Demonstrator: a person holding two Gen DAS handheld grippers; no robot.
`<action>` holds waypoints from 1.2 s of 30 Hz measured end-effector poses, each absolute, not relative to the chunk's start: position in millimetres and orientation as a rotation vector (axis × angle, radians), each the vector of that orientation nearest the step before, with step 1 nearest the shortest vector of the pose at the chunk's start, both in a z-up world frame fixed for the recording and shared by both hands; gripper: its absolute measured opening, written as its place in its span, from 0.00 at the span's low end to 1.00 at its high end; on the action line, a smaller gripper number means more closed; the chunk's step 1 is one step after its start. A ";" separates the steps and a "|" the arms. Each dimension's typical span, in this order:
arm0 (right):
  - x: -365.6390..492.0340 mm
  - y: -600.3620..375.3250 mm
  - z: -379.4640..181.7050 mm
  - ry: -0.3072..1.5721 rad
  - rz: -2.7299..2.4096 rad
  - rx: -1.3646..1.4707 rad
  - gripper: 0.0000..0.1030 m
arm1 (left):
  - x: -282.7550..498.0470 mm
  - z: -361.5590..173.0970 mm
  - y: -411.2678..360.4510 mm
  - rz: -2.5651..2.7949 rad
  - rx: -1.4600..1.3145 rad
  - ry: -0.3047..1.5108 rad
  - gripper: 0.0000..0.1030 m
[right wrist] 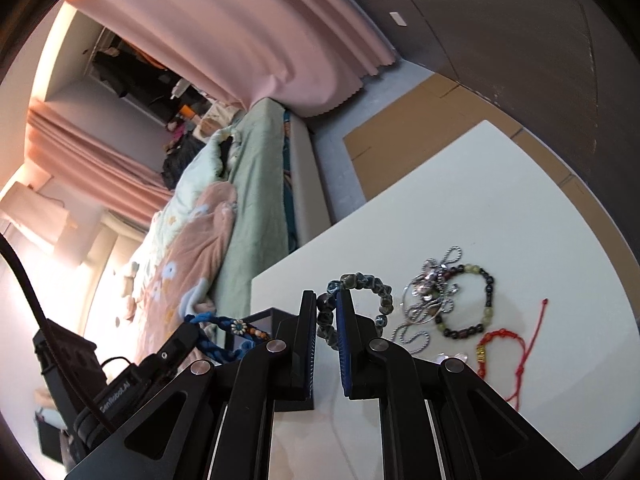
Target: Organize jewelry
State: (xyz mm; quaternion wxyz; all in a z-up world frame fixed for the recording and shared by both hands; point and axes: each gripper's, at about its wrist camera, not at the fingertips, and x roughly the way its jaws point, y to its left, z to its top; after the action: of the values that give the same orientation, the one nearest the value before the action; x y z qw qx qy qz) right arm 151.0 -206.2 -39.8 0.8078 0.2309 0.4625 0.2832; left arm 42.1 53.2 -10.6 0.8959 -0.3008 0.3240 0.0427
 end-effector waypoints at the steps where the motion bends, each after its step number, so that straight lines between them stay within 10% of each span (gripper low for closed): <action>1: 149.2 -204.4 -38.9 0.985 0.613 0.494 0.11 | 40.3 -10.4 55.7 0.093 -0.627 0.672 0.04; 14: 131.2 -172.7 -36.3 0.980 0.713 0.486 0.11 | 39.4 -33.4 87.6 0.179 -0.709 0.838 0.12; 19: 121.9 -155.7 -31.1 0.961 0.787 0.480 0.11 | 26.6 -25.6 97.3 0.211 -0.744 0.760 0.67; 31: 106.9 -104.4 -41.1 1.037 0.939 0.456 0.12 | 14.0 -23.4 128.3 0.326 -0.835 0.697 0.68; 36: 109.2 -89.2 -55.6 1.121 0.917 0.405 0.36 | 14.1 -24.6 130.7 0.336 -0.845 0.696 0.68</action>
State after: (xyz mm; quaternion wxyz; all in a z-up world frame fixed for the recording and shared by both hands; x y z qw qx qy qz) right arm 109.2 -89.2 -55.6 0.7303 0.1840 0.5091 0.4167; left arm 14.1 130.7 -24.6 0.8405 -0.3999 0.3293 0.1589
